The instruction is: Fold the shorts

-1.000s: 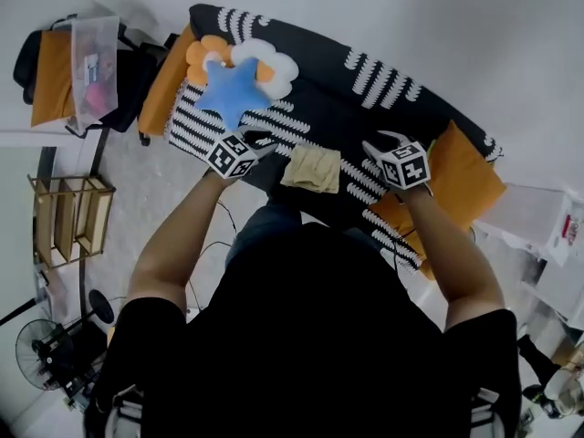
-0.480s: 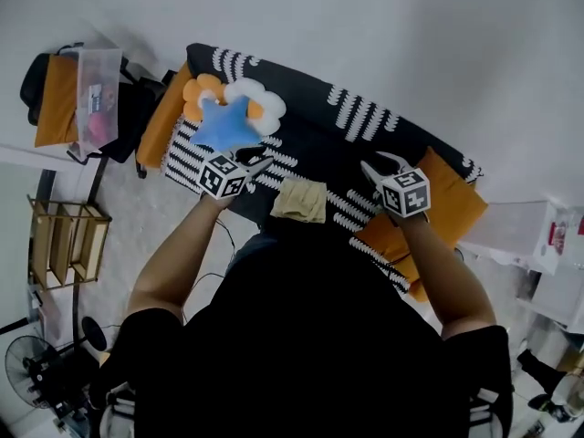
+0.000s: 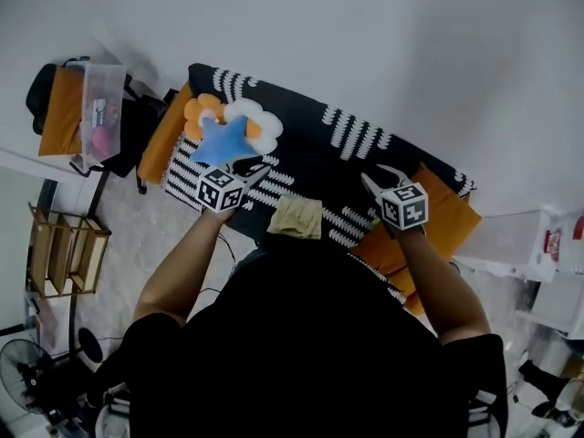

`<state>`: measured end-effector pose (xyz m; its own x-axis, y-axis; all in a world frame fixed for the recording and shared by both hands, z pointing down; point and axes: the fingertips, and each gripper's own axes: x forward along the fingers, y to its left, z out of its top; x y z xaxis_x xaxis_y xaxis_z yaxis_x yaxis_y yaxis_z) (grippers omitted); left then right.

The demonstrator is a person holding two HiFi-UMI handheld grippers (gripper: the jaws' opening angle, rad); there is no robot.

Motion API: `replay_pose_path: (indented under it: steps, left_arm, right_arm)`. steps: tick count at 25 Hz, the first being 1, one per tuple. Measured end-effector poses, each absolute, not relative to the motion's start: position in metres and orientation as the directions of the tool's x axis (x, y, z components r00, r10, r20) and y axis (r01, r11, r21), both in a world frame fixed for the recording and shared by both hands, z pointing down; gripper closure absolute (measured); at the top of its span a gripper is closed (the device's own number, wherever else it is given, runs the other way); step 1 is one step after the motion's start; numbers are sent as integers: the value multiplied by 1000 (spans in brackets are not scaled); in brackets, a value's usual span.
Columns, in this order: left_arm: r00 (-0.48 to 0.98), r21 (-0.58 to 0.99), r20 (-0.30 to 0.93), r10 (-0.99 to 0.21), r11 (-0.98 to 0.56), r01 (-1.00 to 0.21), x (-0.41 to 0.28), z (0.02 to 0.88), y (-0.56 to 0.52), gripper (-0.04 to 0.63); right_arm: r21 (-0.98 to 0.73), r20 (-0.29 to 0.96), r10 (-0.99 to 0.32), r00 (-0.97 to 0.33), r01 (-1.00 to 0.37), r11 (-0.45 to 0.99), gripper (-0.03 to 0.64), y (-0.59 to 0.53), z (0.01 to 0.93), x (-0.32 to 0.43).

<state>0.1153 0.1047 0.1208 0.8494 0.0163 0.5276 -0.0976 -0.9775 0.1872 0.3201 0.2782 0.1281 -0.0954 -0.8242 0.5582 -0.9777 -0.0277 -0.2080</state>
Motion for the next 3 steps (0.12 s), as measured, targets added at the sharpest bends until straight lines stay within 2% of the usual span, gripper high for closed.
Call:
replay_pose_path:
  steps: [3]
  left_arm:
    - [849, 181, 528, 13, -979, -98, 115, 116, 113, 453]
  right_arm:
    - [-217, 548, -831, -92, -975, -35, 476, 282, 123, 320]
